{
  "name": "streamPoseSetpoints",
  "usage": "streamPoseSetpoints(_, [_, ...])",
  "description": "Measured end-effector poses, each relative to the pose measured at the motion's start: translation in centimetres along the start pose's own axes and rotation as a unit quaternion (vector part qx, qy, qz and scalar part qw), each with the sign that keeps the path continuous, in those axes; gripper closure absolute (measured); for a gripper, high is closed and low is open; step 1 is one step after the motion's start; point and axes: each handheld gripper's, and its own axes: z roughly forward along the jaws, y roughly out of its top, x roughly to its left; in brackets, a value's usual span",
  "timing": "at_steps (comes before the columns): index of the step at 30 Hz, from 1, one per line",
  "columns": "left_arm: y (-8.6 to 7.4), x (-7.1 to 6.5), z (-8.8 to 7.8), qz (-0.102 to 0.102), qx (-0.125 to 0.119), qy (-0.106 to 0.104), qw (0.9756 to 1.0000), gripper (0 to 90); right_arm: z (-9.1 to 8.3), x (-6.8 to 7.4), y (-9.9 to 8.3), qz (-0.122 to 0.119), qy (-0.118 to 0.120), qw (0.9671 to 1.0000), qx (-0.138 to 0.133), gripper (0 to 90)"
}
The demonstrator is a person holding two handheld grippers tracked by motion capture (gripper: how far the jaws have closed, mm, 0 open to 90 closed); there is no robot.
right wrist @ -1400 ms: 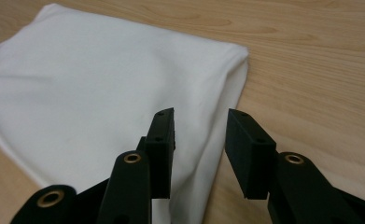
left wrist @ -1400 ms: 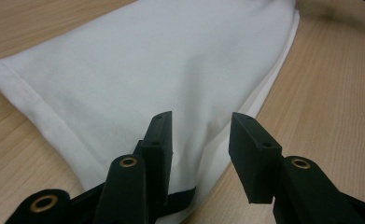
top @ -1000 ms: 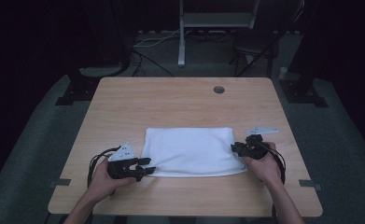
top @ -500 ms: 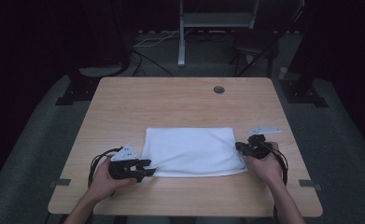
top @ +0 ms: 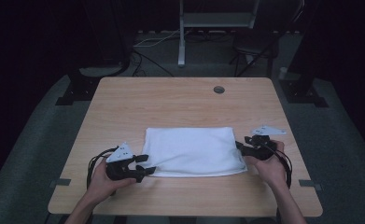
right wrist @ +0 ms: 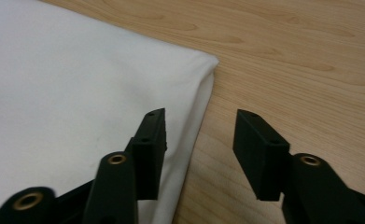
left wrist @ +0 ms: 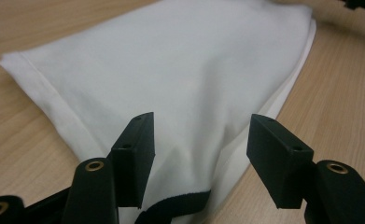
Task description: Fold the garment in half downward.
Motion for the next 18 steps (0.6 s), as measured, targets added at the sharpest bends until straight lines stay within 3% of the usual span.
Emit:
streamPoseSetpoints(6, [0.3, 0.1, -0.2, -0.029, -0.025, 0.027, 0.9989, 30.9, -0.7, -0.4, -0.6, 0.025, 0.019, 0.9995, -0.007, 39.3])
streamPoseSetpoints(10, [0.4, 0.3, -0.3, -0.044, -0.045, 0.055, 0.9965, 28.0, -0.9, -0.8, -1.2, 0.043, 0.028, 0.9986, -0.01, 35.2])
streamPoseSetpoints(11, [0.5, 0.3, -0.2, -0.05, -0.044, 0.059, 0.996, 20.3, -0.9, -0.9, -1.3, 0.049, 0.031, 0.9983, -0.011, 34.1])
streamPoseSetpoints(18, [0.3, 0.4, -0.2, -0.056, -0.044, 0.07, 0.995, 20.3, -1.0, -1.0, -2.0, 0.065, 0.038, 0.9972, -0.008, 29.9])
